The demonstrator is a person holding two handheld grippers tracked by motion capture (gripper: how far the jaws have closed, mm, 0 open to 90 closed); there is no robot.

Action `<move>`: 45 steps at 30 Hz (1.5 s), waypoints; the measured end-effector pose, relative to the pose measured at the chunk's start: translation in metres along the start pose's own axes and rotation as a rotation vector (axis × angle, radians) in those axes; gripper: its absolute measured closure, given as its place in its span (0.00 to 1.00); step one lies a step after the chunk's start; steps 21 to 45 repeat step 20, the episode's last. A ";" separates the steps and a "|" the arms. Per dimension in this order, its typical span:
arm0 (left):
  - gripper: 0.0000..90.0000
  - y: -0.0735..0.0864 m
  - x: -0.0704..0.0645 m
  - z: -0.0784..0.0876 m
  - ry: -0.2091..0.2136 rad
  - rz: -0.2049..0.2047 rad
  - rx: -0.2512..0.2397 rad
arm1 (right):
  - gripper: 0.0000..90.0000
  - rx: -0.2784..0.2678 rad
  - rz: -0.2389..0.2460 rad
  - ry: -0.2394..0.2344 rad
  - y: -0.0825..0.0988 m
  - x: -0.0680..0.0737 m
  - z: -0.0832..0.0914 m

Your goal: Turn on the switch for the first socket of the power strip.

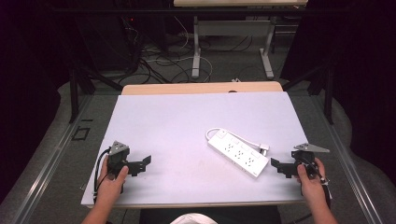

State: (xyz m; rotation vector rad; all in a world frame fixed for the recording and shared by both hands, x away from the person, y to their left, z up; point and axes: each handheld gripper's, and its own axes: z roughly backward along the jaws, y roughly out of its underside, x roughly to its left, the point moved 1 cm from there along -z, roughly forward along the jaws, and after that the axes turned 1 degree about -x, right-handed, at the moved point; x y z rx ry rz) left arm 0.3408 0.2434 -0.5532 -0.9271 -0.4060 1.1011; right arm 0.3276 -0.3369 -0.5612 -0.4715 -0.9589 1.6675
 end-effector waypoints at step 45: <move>0.00 0.000 0.000 0.000 -0.001 0.001 0.000 | 0.03 -0.005 -0.001 0.010 0.000 0.000 0.000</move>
